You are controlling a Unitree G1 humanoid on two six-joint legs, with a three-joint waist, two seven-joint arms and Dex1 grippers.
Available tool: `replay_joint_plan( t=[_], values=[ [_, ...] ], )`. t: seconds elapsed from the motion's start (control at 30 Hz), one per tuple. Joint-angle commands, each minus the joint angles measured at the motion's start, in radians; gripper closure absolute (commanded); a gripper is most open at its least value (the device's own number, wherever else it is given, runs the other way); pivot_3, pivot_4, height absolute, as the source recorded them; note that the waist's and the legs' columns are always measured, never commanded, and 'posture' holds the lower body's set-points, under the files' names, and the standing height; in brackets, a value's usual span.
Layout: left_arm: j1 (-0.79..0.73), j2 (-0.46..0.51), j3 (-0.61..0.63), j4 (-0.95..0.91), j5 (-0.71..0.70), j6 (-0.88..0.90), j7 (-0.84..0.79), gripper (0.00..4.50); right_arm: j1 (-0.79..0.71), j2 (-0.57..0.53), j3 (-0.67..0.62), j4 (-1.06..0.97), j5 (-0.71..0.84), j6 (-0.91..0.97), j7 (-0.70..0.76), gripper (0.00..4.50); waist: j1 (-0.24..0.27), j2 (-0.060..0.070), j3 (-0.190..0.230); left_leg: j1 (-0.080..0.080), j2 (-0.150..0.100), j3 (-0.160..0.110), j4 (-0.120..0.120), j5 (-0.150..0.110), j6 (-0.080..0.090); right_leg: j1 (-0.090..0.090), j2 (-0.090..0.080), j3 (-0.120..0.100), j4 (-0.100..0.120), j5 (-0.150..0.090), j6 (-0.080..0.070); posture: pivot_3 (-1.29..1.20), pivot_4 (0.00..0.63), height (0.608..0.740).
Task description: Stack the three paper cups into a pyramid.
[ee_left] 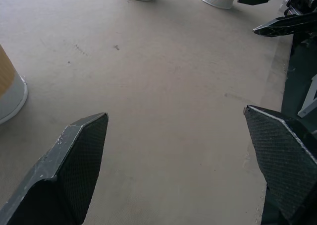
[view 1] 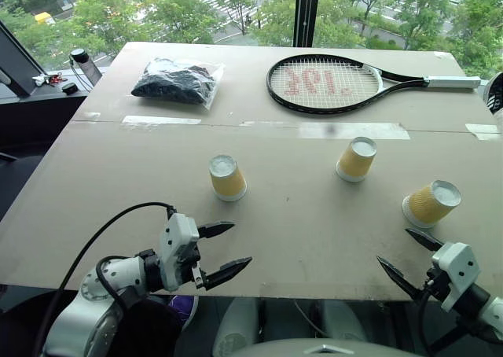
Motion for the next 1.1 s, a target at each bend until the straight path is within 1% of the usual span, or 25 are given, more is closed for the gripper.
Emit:
replay_joint_plan(
  t=[0.03, 0.13, 0.3, 0.43, 0.53, 0.7, 0.9, 1.0, 1.1],
  values=[
    [-0.007, -0.01, 0.021, -0.022, -0.02, -0.011, 0.007, 0.0, 0.0, 0.002, -0.019, -0.047, 0.014, -0.002, -0.014, 0.13, 0.002, 0.0, 0.0, 0.0, 0.0, 0.0, 0.0, 0.0, 0.0, 0.0, 0.0, 0.0, 0.0, 0.0, 0.0, 0.0, 0.15, 0.74],
    [-0.032, -0.025, 0.035, -0.031, -0.054, -0.01, 0.01, 0.0, -0.001, 0.002, -0.006, -0.112, 0.022, 0.03, -0.032, 0.13, 0.006, 0.0, 0.0, 0.0, 0.0, 0.0, 0.0, 0.0, 0.0, 0.0, 0.0, 0.0, 0.0, 0.0, 0.0, 0.0, 0.15, 0.74],
    [-0.069, -0.04, 0.033, -0.009, -0.06, -0.034, -0.008, 0.0, -0.023, 0.005, 0.006, -0.169, 0.009, 0.051, -0.065, 0.13, 0.006, 0.0, 0.0, 0.0, 0.0, 0.0, 0.0, 0.0, 0.0, 0.0, 0.0, -0.001, 0.0, 0.001, 0.001, 0.0, 0.15, 0.74],
    [-0.071, -0.052, 0.047, 0.017, -0.063, -0.083, -0.048, 0.0, -0.036, -0.01, 0.022, -0.208, 0.025, 0.053, -0.048, 0.13, 0.005, 0.0, 0.0, 0.0, 0.0, 0.0, 0.0, 0.0, 0.0, 0.0, 0.0, -0.001, -0.001, 0.001, 0.002, 0.0, 0.15, 0.74],
    [-0.071, -0.065, 0.06, 0.036, -0.058, -0.096, -0.043, 0.0, -0.045, -0.024, 0.036, -0.222, 0.046, 0.053, -0.021, 0.13, 0.006, 0.0, 0.0, 0.0, 0.0, 0.0, 0.0, 0.0, 0.0, 0.0, 0.0, -0.001, 0.0, 0.001, 0.002, 0.0, 0.15, 0.74],
    [-0.082, -0.111, 0.119, 0.062, -0.032, -0.095, 0.074, 0.0, -0.066, -0.058, 0.05, -0.219, 0.107, 0.006, 0.066, 0.13, 0.006, 0.0, 0.0, -0.001, 0.0, 0.0, 0.0, 0.0, 0.0, 0.0, 0.0, -0.001, -0.001, 0.001, 0.002, 0.0, 0.15, 0.74],
    [-0.151, -0.093, 0.209, 0.096, -0.06, 0.028, 0.22, 0.0, -0.116, -0.1, 0.073, -0.214, 0.171, 0.011, 0.149, 0.13, 0.006, 0.0, 0.0, 0.0, 0.0, -0.001, 0.001, 0.0, 0.0, 0.001, 0.001, -0.002, 0.0, 0.001, 0.002, 0.0, 0.15, 0.74],
    [-0.208, -0.081, 0.21, 0.117, -0.067, 0.056, 0.226, 0.0, -0.155, -0.115, 0.091, -0.219, 0.192, 0.034, 0.158, 0.13, 0.006, -0.001, 0.0, 0.0, 0.0, -0.002, 0.001, 0.0, 0.0, 0.001, 0.002, -0.003, 0.001, 0.001, 0.002, 0.0, 0.15, 0.74],
    [-0.295, -0.068, 0.179, 0.161, -0.044, 0.074, 0.226, 0.0, -0.193, -0.134, 0.1, -0.222, 0.223, 0.062, 0.171, 0.13, 0.007, -0.001, 0.0, 0.0, -0.001, -0.002, 0.002, 0.0, 0.0, 0.001, 0.001, -0.004, 0.001, 0.001, 0.002, 0.0, 0.15, 0.74]
  ],
)
